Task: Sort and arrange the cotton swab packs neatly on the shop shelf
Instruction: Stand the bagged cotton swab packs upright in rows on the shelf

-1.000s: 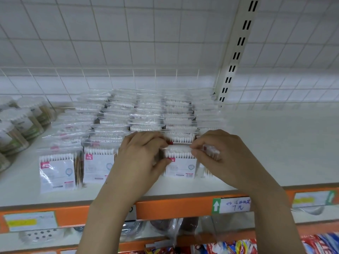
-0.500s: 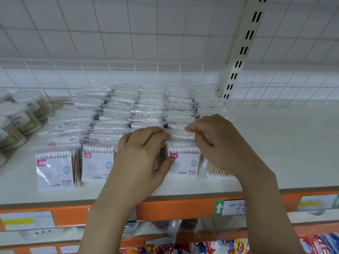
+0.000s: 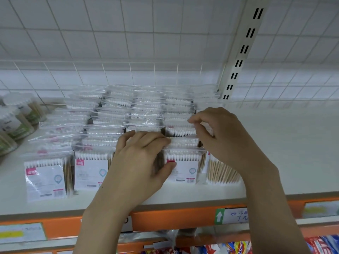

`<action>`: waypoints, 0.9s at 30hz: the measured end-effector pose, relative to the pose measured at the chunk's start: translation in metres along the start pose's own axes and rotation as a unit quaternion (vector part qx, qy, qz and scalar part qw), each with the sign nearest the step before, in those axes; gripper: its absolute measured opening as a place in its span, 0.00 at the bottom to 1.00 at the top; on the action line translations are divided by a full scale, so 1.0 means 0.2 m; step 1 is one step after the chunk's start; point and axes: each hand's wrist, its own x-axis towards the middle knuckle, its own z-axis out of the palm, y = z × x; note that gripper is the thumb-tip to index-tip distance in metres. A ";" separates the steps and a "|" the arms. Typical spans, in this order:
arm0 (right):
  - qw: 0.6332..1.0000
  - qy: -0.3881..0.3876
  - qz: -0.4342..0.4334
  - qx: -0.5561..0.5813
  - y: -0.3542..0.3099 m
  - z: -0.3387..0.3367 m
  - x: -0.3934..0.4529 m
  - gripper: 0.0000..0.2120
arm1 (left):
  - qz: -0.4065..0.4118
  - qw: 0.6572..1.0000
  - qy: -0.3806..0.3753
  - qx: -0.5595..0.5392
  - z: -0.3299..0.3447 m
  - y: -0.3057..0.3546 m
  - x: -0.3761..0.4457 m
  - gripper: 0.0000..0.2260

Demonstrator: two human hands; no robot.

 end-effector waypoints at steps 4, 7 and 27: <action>0.999 -0.024 0.005 -0.036 0.01 0.02 0.06 0.12 | -0.001 1.000 0.001 -0.009 0.00 0.00 0.01 0.18; 0.998 -0.035 0.009 -0.055 0.01 0.04 0.09 0.13 | -0.003 1.000 -0.001 -0.017 0.00 0.00 0.01 0.19; 0.985 0.169 -0.027 0.033 -0.05 -0.06 0.09 0.06 | -0.010 1.000 -0.003 -0.029 0.00 -0.01 0.01 0.18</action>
